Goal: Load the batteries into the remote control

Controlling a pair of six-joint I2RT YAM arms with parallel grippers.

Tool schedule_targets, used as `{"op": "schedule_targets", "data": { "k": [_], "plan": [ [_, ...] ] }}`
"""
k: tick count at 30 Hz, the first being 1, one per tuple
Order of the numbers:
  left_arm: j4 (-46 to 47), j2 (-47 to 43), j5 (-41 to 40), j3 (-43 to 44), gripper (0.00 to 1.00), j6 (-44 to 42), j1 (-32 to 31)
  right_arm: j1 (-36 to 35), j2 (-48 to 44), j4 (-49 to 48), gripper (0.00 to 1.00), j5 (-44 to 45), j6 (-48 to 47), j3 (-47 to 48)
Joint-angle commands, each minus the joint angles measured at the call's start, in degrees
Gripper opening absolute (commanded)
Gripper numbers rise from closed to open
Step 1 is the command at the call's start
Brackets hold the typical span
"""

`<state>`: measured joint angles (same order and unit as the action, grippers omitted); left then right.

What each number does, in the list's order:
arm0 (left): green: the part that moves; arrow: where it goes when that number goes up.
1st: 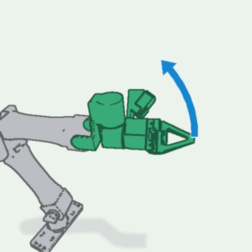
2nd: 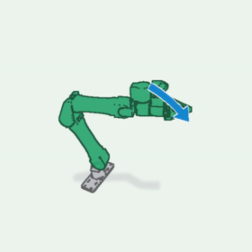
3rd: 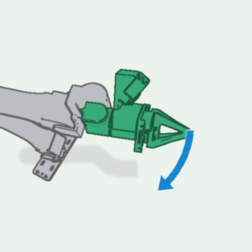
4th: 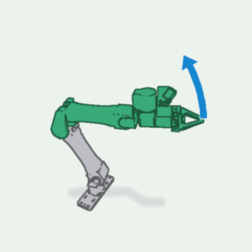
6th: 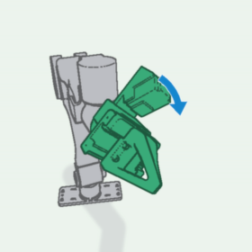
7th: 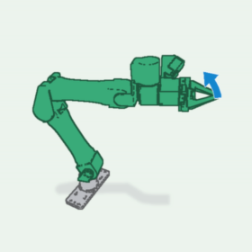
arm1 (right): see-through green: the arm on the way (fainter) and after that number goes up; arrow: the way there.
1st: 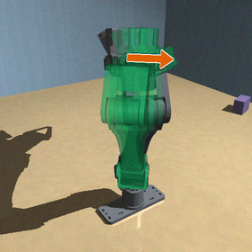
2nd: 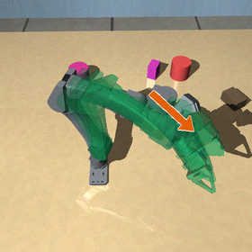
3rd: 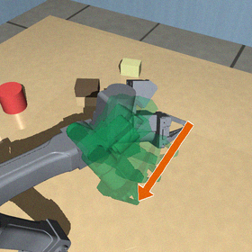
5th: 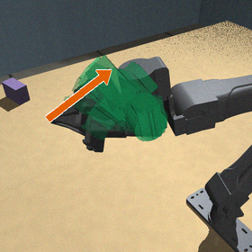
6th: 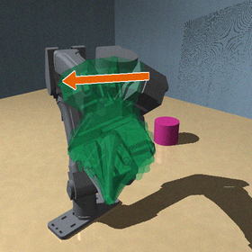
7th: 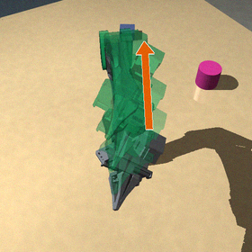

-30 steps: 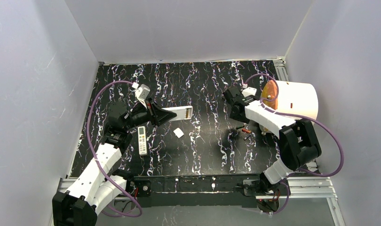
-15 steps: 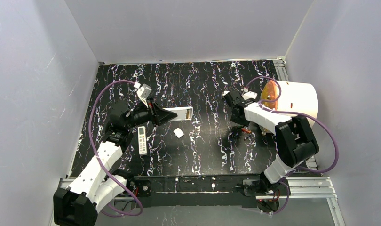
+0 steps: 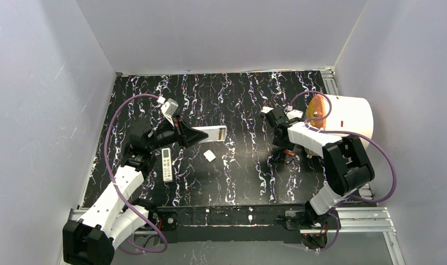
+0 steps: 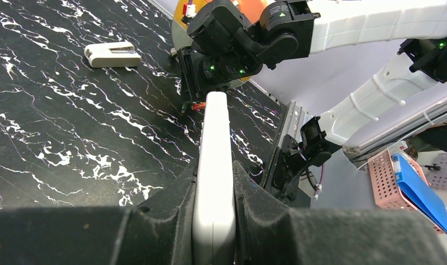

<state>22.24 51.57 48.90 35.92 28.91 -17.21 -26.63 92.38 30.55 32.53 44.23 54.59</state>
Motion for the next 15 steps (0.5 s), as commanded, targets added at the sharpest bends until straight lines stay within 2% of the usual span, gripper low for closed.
{"op": "schedule_targets", "data": {
  "k": [1, 8, 15],
  "plan": [
    [1.1, -0.4, 1.2, 1.0, 0.0, -0.5, 0.3, 0.4, -2.2, -0.3, 0.48, -0.6, -1.9, -0.1],
    [1.1, -0.2, 1.2, 0.9, 0.0, -0.5, 0.3, 0.4, -7.9, 4.4, 0.51, 1.4, -4.1, 0.3],
    [1.1, -0.5, 1.0, 0.8, 0.0, -0.4, 0.3, 0.4, -9.5, 9.6, 0.45, 1.9, 3.2, -3.9]
  ]
}}
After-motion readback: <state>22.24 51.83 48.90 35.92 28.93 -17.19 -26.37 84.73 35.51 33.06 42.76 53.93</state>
